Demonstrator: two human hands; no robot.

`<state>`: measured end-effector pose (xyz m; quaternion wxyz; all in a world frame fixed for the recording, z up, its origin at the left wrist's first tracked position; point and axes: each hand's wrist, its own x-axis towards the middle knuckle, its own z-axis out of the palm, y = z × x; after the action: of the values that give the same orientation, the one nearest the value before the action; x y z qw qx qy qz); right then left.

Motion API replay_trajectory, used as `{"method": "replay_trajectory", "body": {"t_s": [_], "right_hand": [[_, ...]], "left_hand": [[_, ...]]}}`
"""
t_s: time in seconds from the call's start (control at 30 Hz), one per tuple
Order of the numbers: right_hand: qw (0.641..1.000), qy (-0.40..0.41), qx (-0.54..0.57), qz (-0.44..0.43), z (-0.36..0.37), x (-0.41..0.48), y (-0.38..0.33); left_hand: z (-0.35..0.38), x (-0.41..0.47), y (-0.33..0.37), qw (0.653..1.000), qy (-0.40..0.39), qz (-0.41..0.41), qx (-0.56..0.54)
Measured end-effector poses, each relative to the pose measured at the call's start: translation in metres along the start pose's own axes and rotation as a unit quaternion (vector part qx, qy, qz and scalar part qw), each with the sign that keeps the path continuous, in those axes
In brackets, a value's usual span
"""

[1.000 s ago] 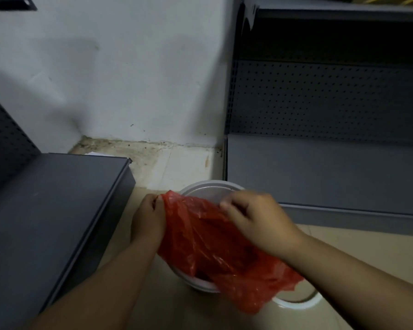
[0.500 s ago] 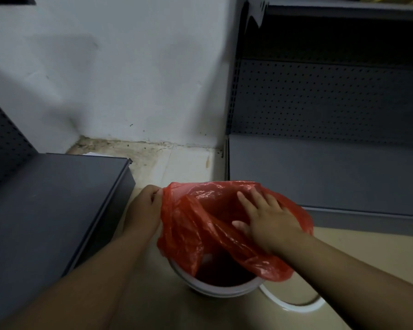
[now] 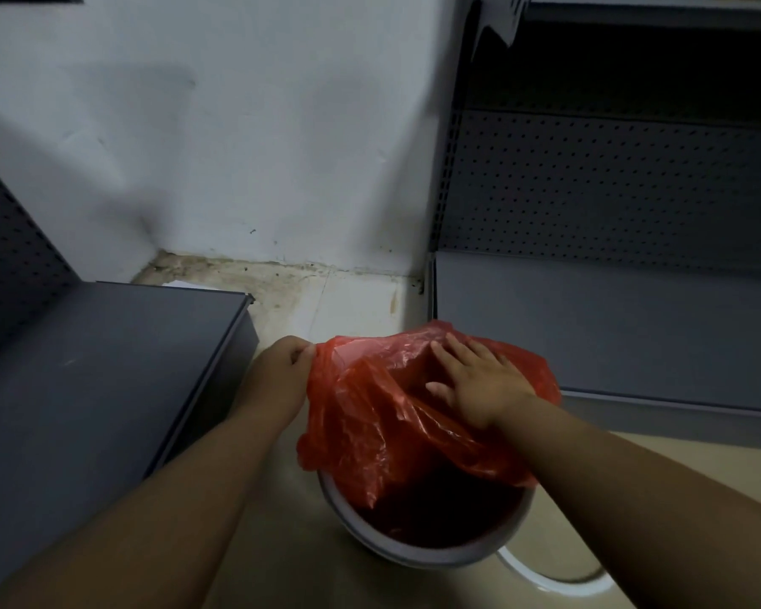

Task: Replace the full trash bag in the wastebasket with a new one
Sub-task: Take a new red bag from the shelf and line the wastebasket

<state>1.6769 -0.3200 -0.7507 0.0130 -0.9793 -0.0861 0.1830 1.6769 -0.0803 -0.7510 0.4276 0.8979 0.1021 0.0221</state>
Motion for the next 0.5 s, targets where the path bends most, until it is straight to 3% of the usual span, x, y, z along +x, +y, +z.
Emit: {"method": "replay_trajectory", "body": {"t_s": [0.1,0.17,0.2,0.27,0.33,0.43,0.5], "right_hand": [[1.000,-0.009,0.013,0.002,-0.002,0.007,-0.002],[1.000,-0.009,0.009,-0.004,-0.004,0.009,-0.004],[1.000,-0.008,0.006,-0.008,-0.005,0.009,-0.004],[1.000,0.000,0.001,-0.015,-0.007,0.010,-0.005],[0.999,0.031,-0.016,-0.032,-0.008,0.011,-0.004],[0.987,0.128,-0.061,-0.075,-0.010,0.009,0.003],[0.981,0.155,-0.064,-0.094,-0.010,0.009,0.009]], "left_hand": [[-0.004,0.004,0.013,0.999,0.004,-0.038,-0.024],[-0.007,0.003,0.031,0.993,0.109,-0.046,-0.023],[-0.007,-0.001,0.043,0.986,0.169,-0.005,-0.010],[-0.003,-0.012,0.062,0.960,0.194,0.198,0.039],[0.009,-0.015,0.067,0.921,0.067,0.347,0.164],[0.027,-0.010,0.048,0.870,-0.146,0.295,0.366],[0.033,-0.004,0.034,0.862,-0.209,0.244,0.393]]}}
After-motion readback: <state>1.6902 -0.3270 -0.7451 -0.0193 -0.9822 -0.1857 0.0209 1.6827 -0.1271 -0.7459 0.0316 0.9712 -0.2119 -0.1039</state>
